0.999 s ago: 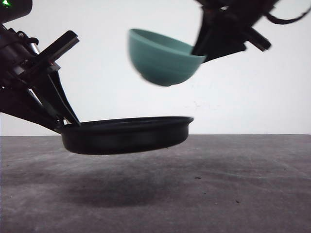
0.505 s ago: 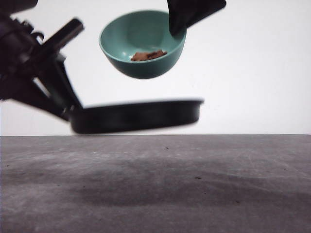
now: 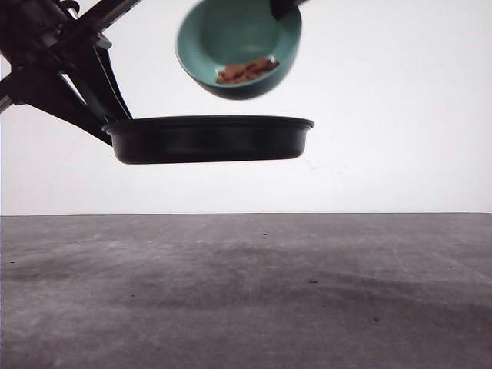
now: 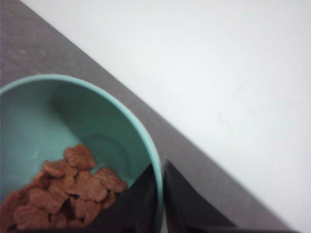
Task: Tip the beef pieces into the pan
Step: 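Tilt the bowl with the right gripper to pour beef cubes into the pan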
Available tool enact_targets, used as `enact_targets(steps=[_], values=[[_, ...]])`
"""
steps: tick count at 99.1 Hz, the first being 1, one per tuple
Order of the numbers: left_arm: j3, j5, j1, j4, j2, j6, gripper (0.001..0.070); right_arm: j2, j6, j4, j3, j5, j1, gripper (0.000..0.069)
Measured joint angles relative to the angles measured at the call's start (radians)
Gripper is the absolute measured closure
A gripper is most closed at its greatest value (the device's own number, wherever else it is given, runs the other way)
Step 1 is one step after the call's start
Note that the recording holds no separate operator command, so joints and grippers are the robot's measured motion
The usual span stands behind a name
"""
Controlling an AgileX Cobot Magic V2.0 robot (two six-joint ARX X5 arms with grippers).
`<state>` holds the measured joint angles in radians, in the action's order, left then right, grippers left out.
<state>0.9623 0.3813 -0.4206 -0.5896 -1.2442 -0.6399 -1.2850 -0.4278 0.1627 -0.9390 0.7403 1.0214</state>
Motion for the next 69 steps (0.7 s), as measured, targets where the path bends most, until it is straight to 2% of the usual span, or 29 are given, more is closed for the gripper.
enact_targets(steps=[24, 50, 69], values=[[0.0, -0.001, 0.0, -0.006, 0.0, 0.0, 0.0661, -0.008, -0.212, 0.034, 0.0, -0.048, 0.006, 0.0678], [0.055, -0.002, 0.002, -0.01, 0.0, 0.0, 0.0661, -0.009, -0.415, 0.187, 0.0, -0.126, 0.015, 0.0678], [0.07, -0.007, 0.018, -0.011, 0.0, 0.0, 0.0661, -0.009, -0.55, 0.193, 0.0, -0.147, 0.017, 0.0679]])
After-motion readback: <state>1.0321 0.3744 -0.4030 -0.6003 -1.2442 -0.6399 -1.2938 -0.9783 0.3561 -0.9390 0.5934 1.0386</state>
